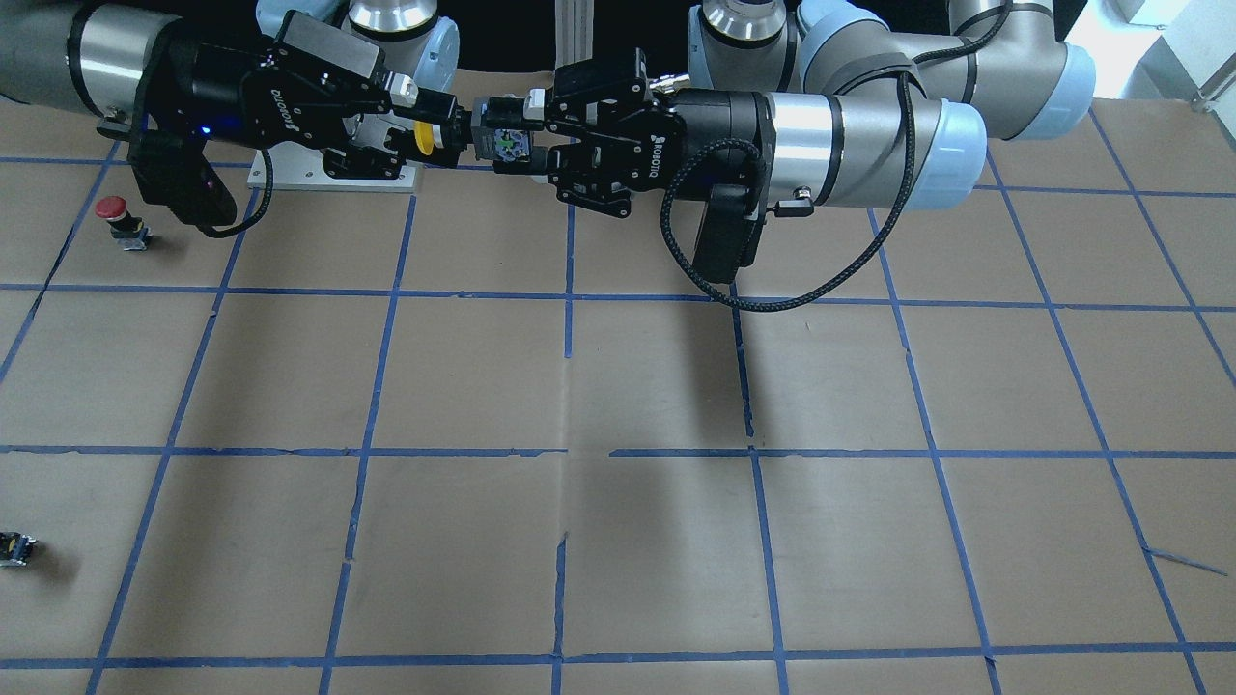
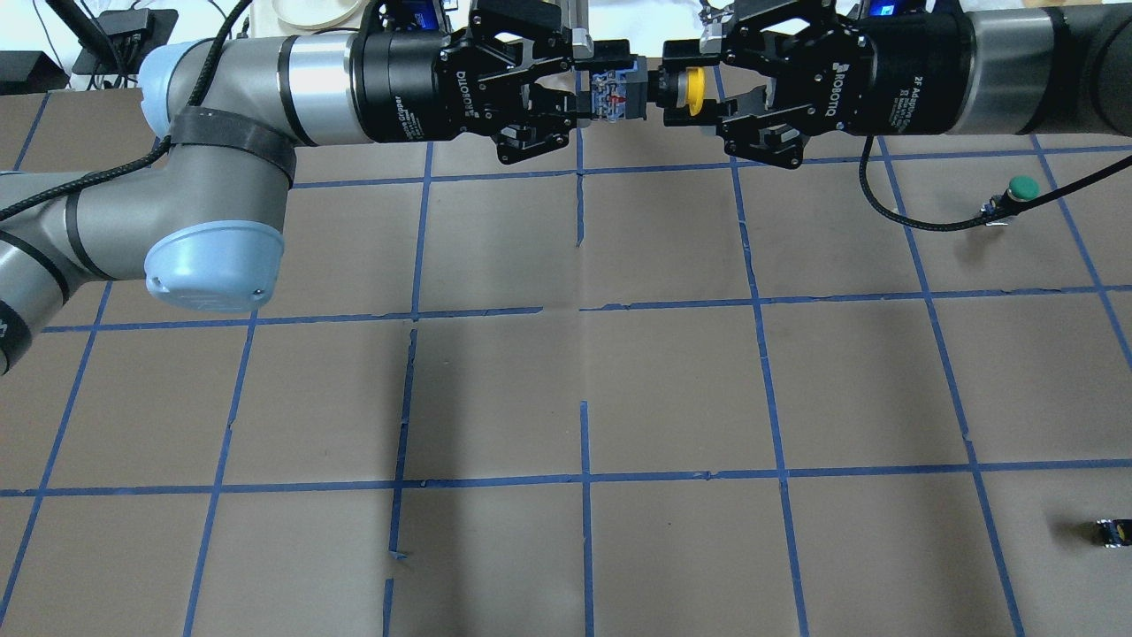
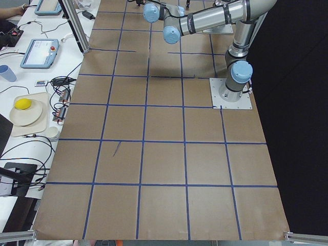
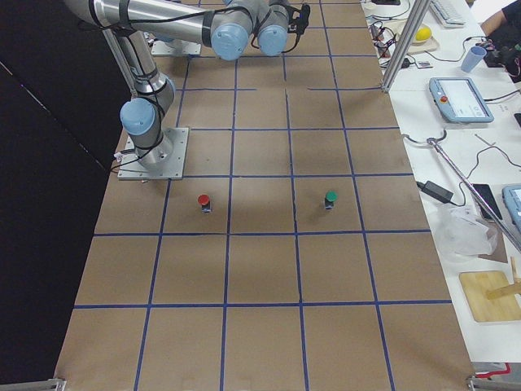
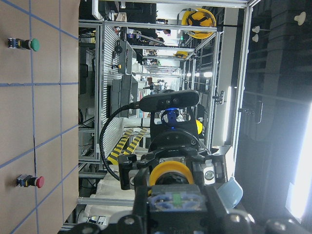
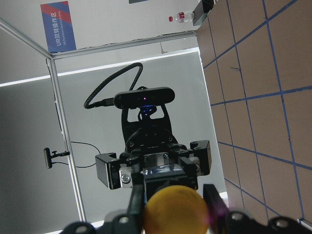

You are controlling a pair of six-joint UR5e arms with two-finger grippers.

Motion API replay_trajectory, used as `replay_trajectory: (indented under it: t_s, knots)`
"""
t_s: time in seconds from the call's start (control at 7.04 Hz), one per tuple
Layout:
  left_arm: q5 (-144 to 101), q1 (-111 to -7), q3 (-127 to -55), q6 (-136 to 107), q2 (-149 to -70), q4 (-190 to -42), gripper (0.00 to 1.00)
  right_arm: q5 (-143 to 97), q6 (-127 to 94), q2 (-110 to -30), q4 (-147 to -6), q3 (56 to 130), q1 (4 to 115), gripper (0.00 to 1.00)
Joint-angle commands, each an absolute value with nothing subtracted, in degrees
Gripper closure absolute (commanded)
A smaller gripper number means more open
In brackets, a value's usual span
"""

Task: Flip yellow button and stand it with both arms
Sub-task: 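Grasp the button with the right gripper while the left gripper opens and withdraws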

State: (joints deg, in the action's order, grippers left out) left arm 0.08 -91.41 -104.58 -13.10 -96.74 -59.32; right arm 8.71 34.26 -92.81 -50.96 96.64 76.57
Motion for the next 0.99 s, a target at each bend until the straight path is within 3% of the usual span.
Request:
replay_trajectory:
  t_s: [0.0, 0.14, 0.28, 0.85]
  knots:
    - [0.09, -91.41, -104.85, -13.18, -96.77, -59.33, 0.96, 8.79, 33.06, -92.73, -50.89, 96.42, 76.55, 0.56]
    - [0.09, -91.41, -104.85, -13.53, -96.85, -59.33, 0.49, 8.79, 33.05, -92.81, -50.89, 96.5, 76.47, 0.57]
    - [0.09, -91.41, -105.03, -13.62, -96.86, -59.33, 0.26, 8.88, 33.05, -92.73, -50.98, 96.5, 76.55, 0.57]
    - [0.61, -89.84, -105.03, -14.41, -96.59, -59.41, 0.1, 9.75, 31.48, -92.72, -51.06, 96.15, 76.46, 0.57]
